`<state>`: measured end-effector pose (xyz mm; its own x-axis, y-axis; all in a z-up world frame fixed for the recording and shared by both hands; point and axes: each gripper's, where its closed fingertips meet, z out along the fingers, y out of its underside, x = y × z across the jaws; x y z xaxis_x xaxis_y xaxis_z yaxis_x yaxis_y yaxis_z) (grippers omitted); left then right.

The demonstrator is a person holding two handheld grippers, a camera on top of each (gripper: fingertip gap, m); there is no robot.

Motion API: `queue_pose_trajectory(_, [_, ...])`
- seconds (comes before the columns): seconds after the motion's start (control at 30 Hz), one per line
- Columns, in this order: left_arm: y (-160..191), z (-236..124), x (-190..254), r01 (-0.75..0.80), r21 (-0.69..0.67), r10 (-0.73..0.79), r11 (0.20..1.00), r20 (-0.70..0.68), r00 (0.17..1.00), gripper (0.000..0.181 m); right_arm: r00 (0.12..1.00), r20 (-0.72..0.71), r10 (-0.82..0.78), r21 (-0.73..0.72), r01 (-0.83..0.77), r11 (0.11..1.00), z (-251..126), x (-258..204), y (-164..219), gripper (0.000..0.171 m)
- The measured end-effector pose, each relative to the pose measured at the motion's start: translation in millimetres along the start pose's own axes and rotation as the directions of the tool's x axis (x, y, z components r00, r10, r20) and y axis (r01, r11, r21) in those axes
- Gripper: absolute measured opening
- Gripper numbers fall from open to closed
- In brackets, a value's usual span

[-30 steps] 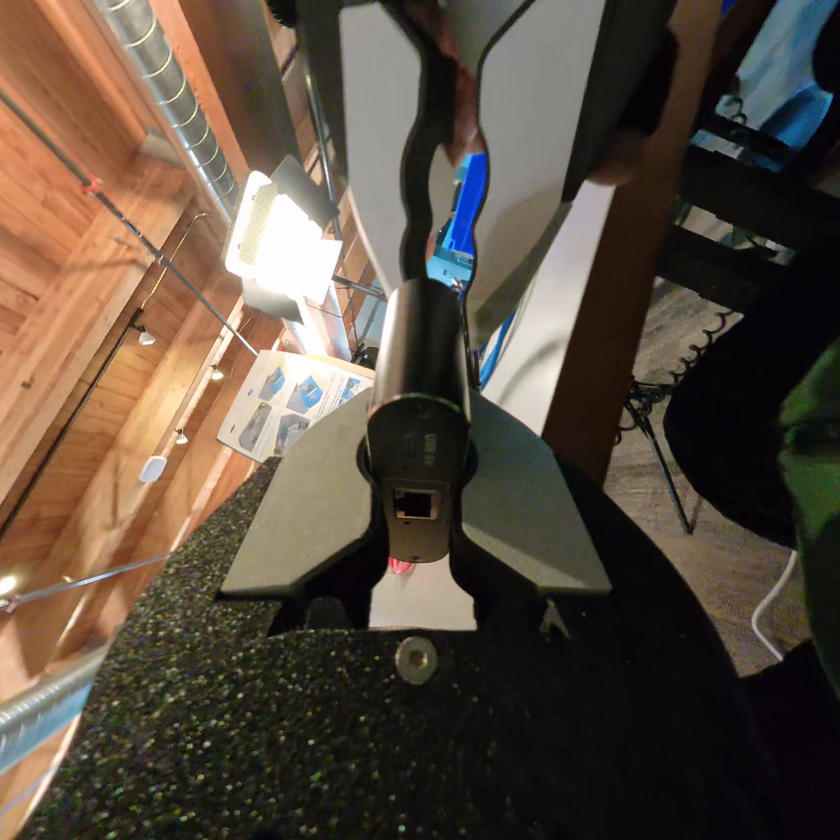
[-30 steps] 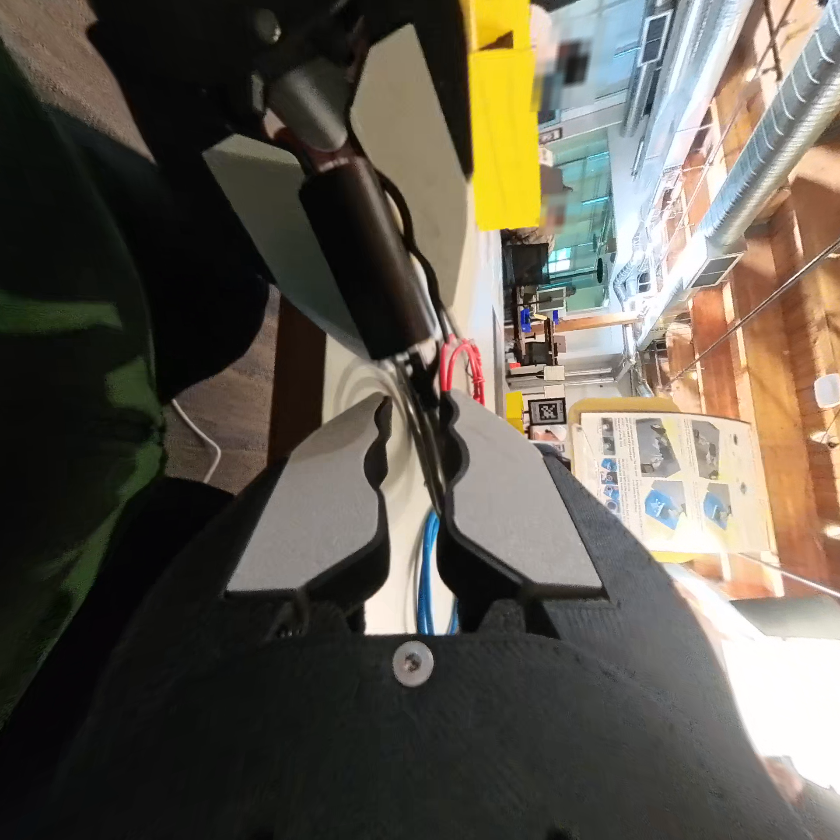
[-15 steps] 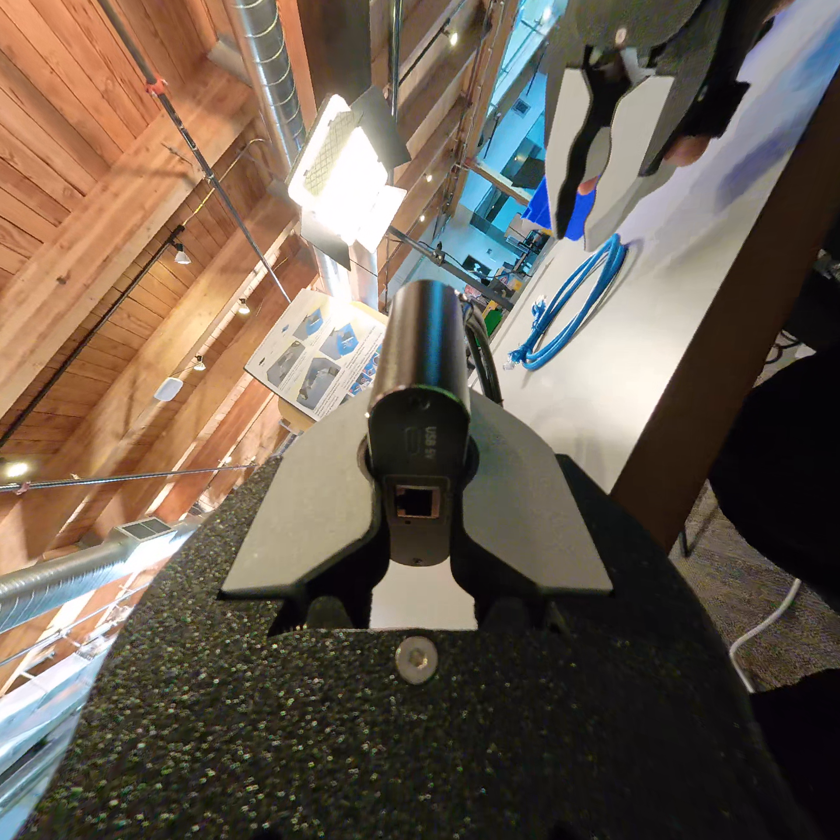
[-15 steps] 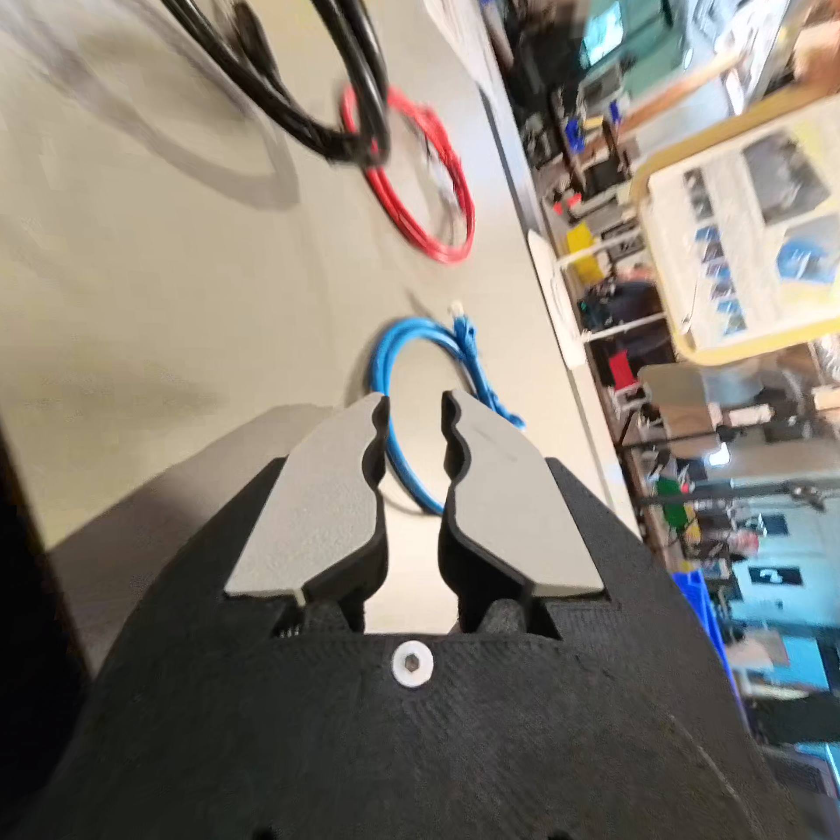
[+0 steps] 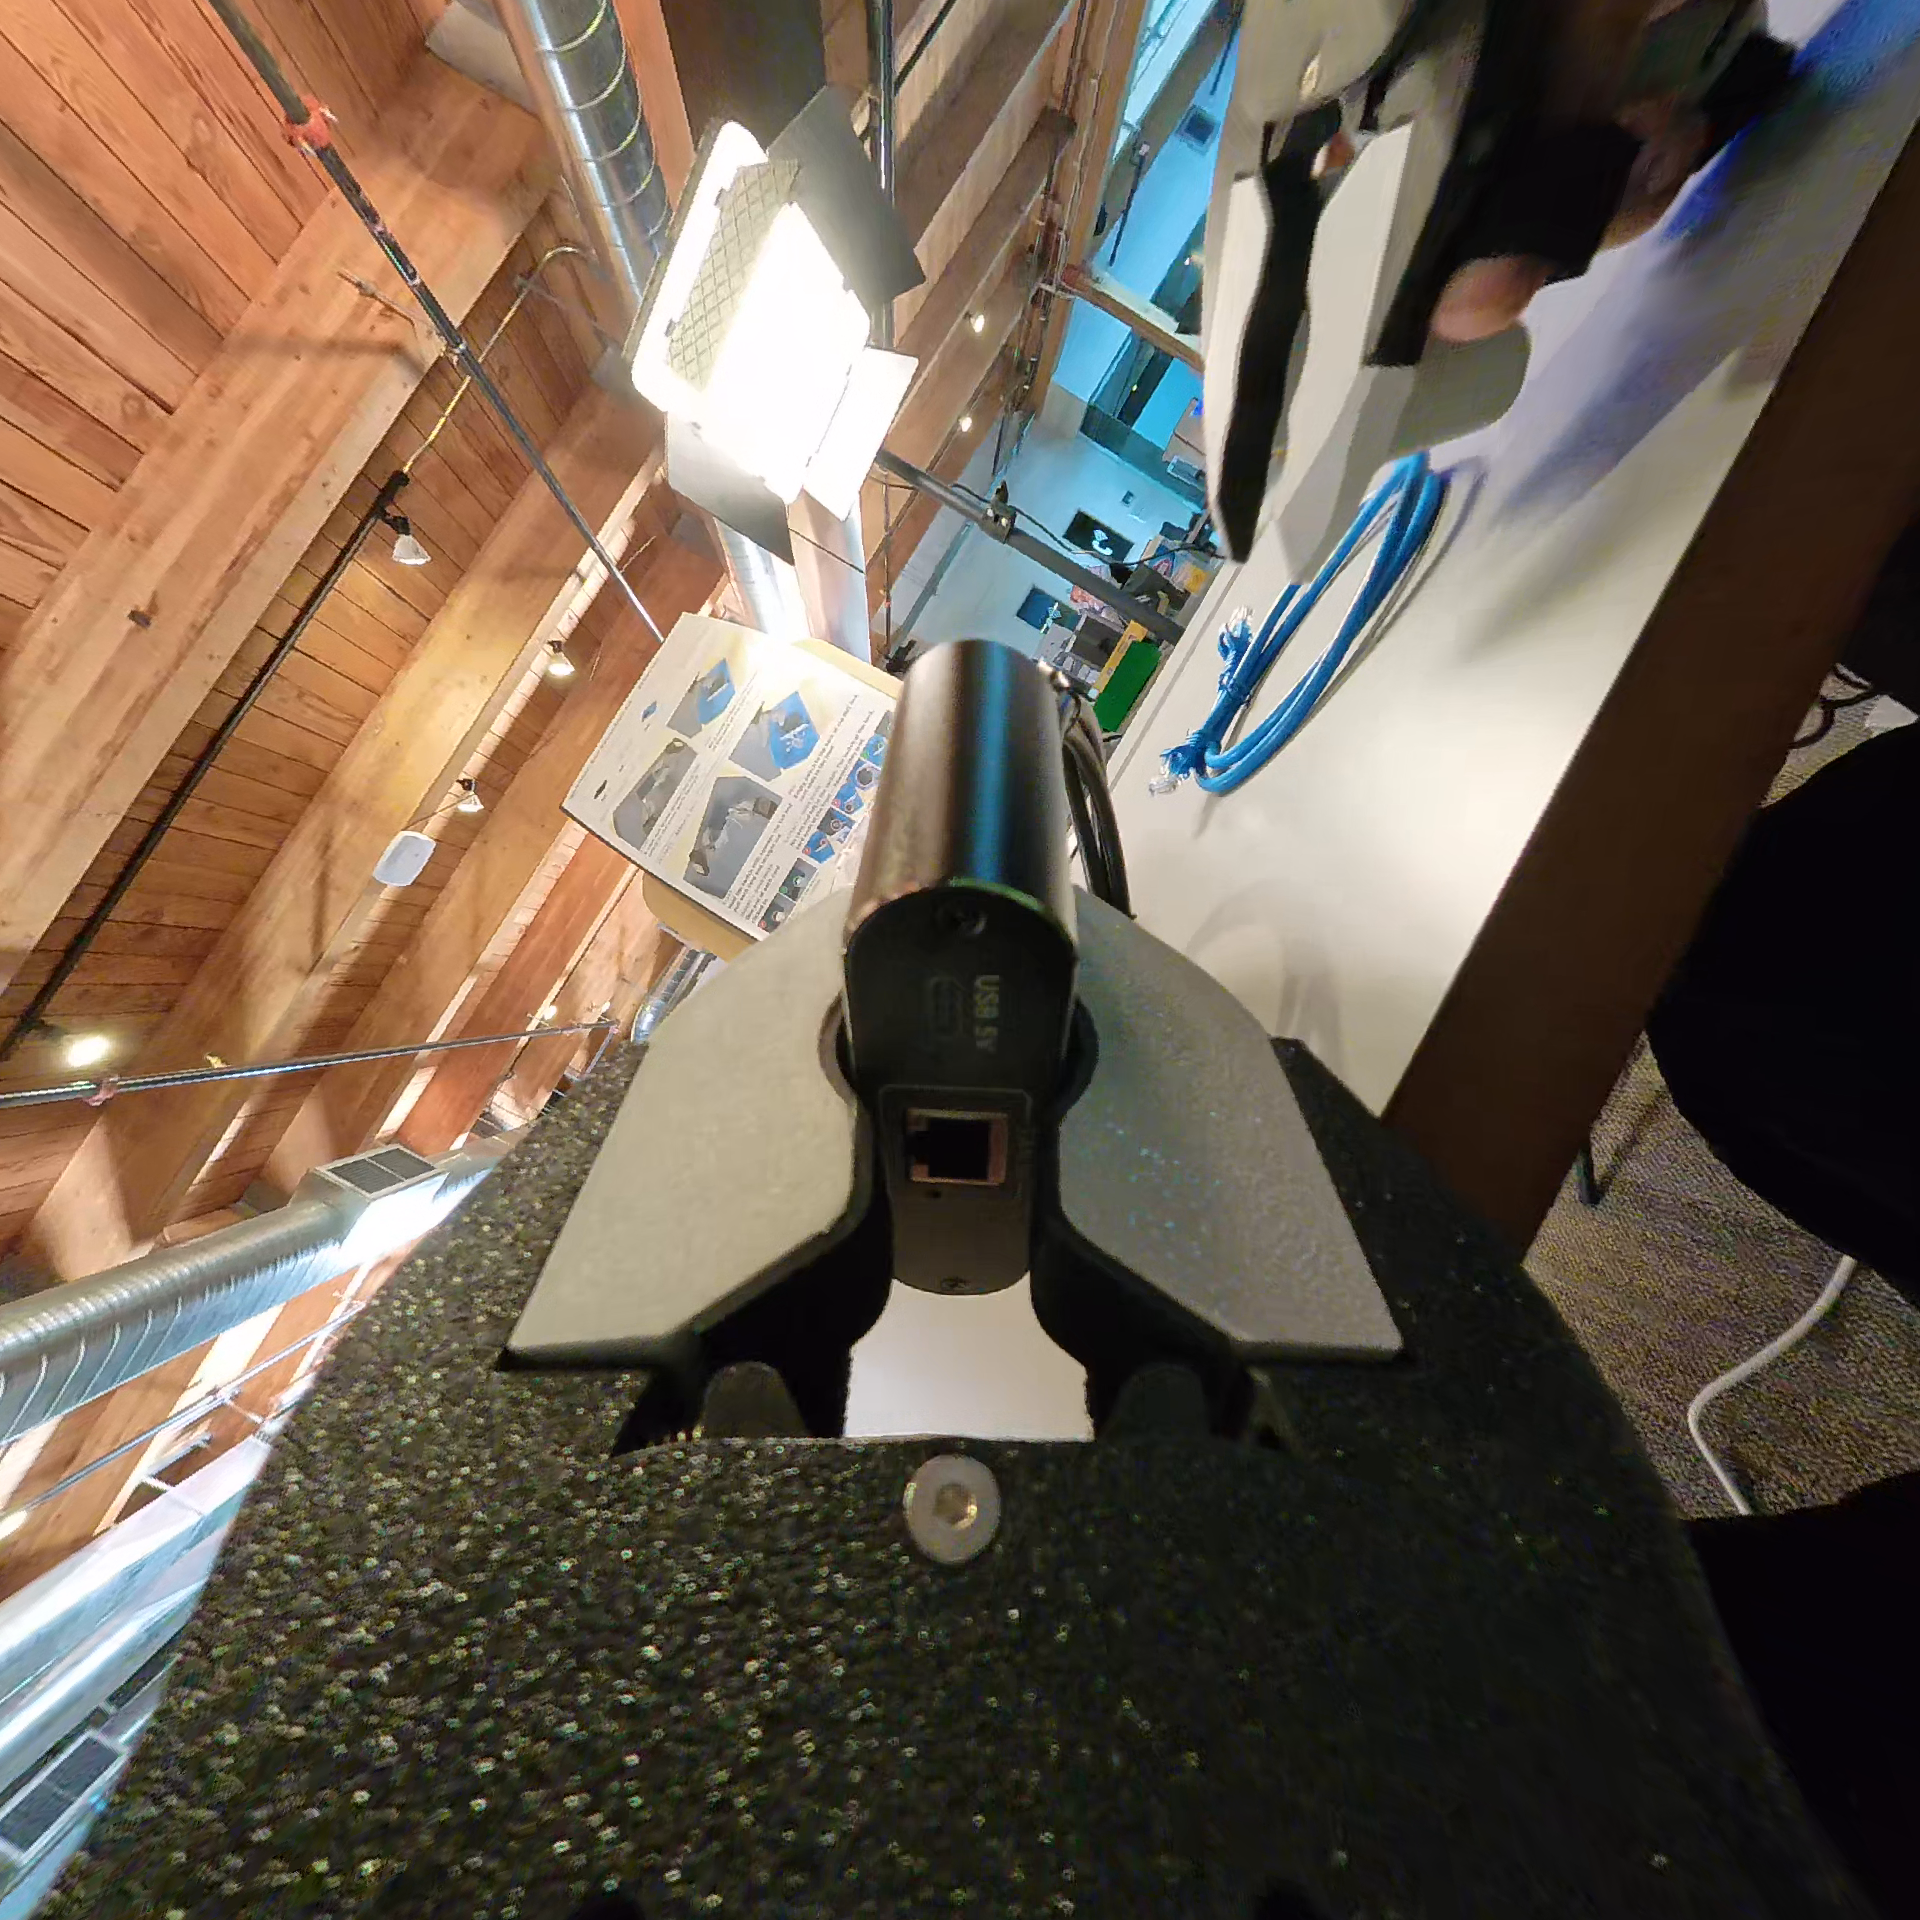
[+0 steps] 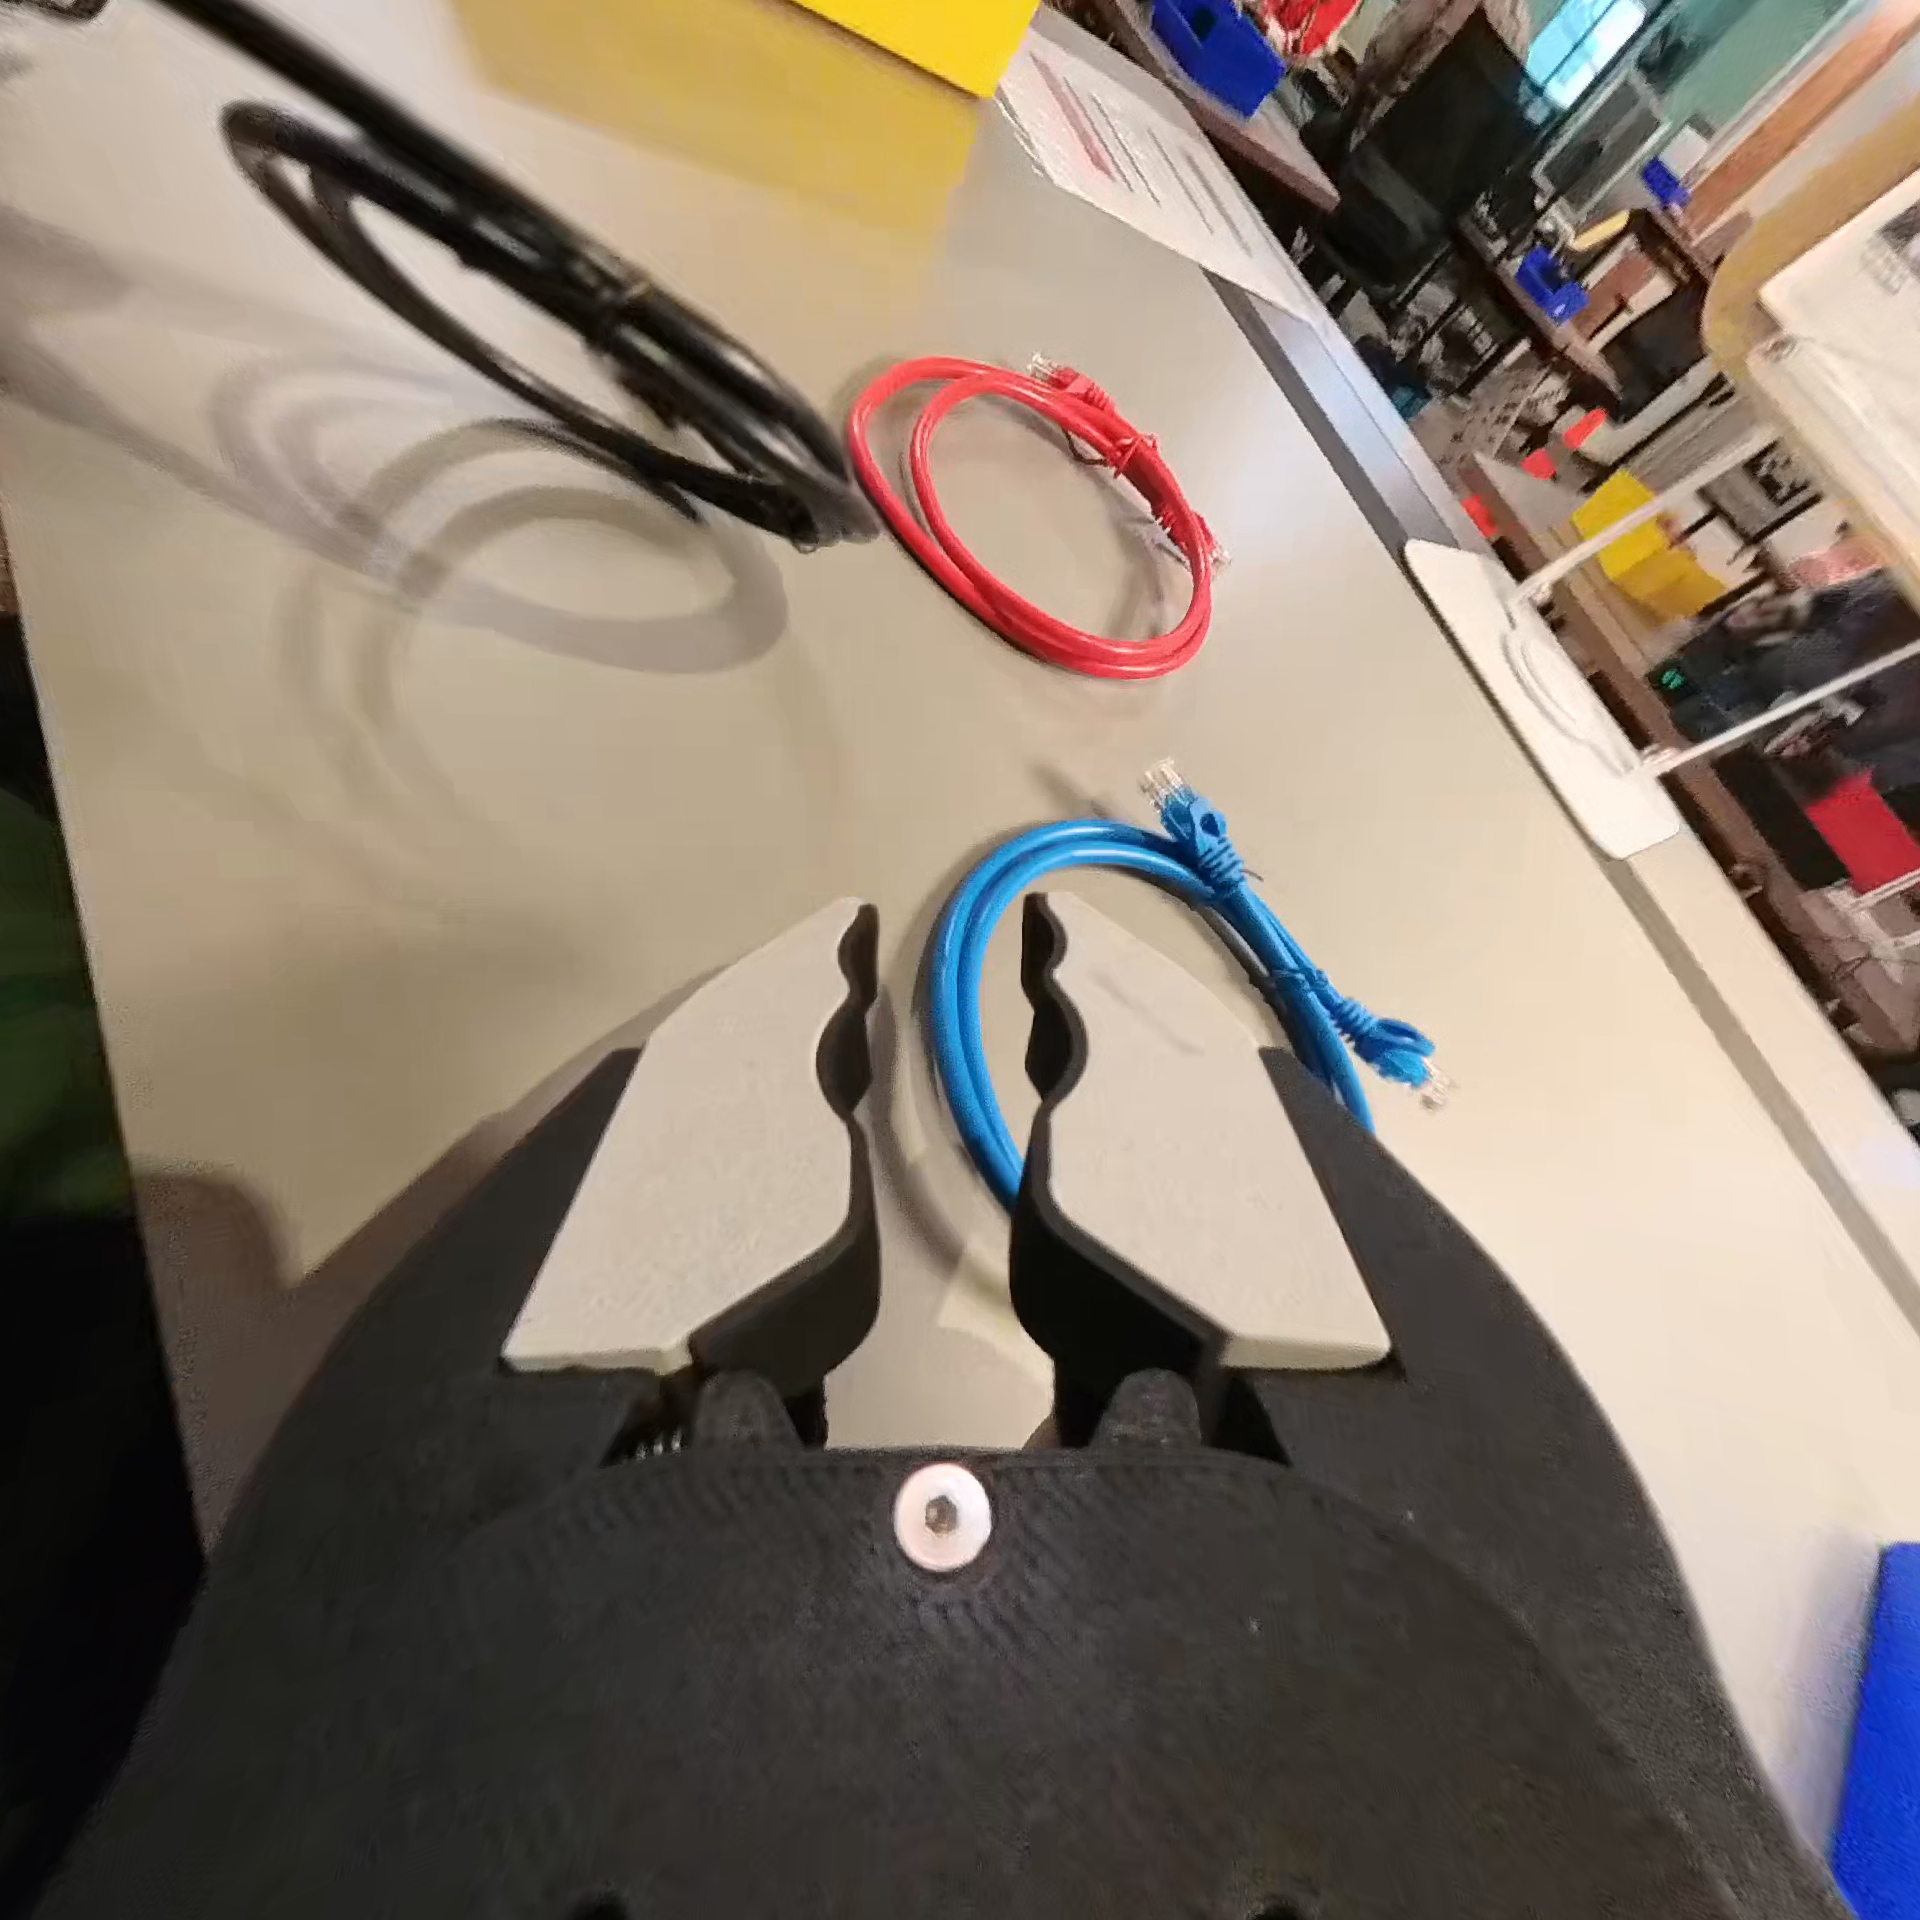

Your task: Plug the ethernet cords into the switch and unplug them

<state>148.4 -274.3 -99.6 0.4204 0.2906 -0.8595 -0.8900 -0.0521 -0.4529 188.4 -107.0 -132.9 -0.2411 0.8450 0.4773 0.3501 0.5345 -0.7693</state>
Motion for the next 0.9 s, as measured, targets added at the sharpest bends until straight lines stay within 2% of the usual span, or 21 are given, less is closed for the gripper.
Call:
queue_pose_trajectory(0.1, [0, -1, -1, 0.020, 0.002, -0.020, 1.000, 0.002, 1.000, 0.029, 0.997, 0.018, 0.073, -0.050, -0.072, 0.996, 9, 2, 0, 0.025])
queue_pose_trajectory(0.2, [0, -1, -1, 0.026, 0.005, -0.026, 1.000, 0.001, 1.000, 0.032, 0.998, -0.003, 0.065, -0.173, -0.064, 0.983, 18, 5, 13, 0.025])
queue_pose_trajectory(0.23, [0, -2, -1, 0.025, 0.006, -0.025, 1.000, 0.000, 1.000, 0.029, 0.999, -0.004, 0.053, -0.206, -0.052, 0.977, 20, 4, 18, 0.022])
queue_pose_trajectory(0.33, [0, -2, 0, 0.022, 0.007, -0.021, 1.000, -0.002, 1.000, 0.031, 1.000, 0.018, 0.008, -0.239, -0.004, 0.971, 22, -2, 28, 0.000])
queue_pose_trajectory(0.5, [0, -3, -1, 0.029, 0.012, -0.029, 0.999, -0.001, 1.000, 0.031, 0.990, 0.057, -0.130, -0.239, 0.140, 0.961, -3, 5, 48, 0.000])
queue_pose_trajectory(0.67, [0, -2, -1, 0.034, 0.010, -0.034, 0.999, 0.001, 0.999, 0.032, 0.987, -0.068, -0.146, -0.374, 0.111, 0.921, -40, 49, 96, 0.006])
queue_pose_trajectory(0.77, [0, -2, -1, 0.036, 0.005, -0.036, 0.999, 0.005, 0.999, 0.032, 0.988, -0.107, -0.110, -0.348, 0.067, 0.935, -52, 57, 96, 0.014])
queue_pose_trajectory(0.9, [1, 0, -1, 0.035, -0.007, -0.035, 0.999, 0.010, 0.999, 0.032, 0.995, -0.096, -0.028, -0.189, 0.010, 0.982, -39, 43, 58, 0.019])
